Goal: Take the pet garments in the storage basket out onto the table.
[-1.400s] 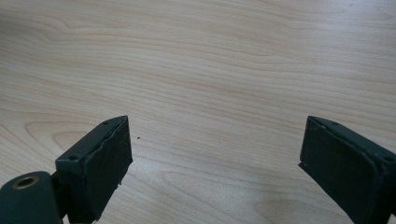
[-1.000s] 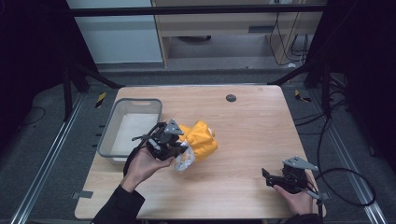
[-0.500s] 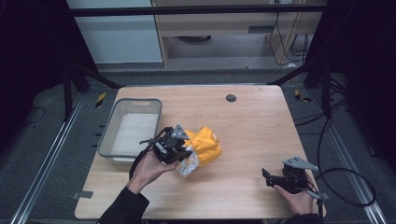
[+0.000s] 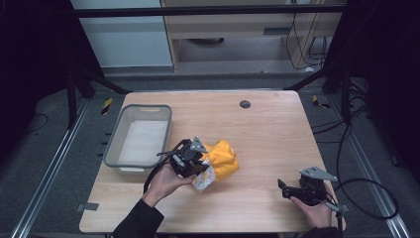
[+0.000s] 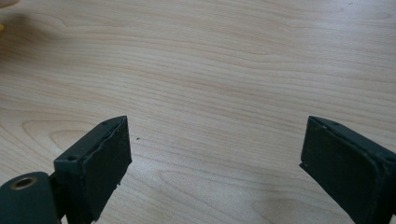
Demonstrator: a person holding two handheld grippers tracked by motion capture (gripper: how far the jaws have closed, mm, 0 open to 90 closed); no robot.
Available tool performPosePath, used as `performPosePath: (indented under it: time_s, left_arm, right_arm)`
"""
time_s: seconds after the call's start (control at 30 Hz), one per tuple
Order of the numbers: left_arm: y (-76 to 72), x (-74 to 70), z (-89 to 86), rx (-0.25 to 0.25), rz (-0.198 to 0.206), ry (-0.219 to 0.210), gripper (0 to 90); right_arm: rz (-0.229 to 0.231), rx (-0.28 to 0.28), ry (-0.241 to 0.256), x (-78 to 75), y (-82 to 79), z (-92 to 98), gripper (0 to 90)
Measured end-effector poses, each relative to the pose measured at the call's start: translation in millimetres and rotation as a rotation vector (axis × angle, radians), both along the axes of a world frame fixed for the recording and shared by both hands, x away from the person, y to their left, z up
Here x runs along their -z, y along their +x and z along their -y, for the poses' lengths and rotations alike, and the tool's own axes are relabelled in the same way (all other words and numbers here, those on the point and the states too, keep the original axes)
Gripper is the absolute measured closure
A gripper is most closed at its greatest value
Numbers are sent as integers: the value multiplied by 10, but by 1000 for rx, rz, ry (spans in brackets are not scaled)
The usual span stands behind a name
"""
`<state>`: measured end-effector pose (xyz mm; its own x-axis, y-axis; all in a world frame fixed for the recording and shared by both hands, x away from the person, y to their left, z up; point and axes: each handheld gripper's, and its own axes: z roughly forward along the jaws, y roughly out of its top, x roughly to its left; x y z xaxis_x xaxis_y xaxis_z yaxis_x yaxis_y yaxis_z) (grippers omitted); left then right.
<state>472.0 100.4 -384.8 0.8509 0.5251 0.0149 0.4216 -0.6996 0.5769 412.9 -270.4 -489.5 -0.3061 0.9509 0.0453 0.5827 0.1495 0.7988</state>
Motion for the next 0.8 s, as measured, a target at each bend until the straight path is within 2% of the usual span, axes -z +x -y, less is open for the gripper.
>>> performPosePath:
  time_s: [0.4, 0.8]
  left_arm:
    - [35, 153, 72, 5, -35, 15, 831]
    - [62, 241, 109, 6, -51, 14, 825]
  right_arm:
    - [-2, 0, 0, 1, 0, -2, 82]
    - [-9, 0, 6, -1, -3, -8, 82]
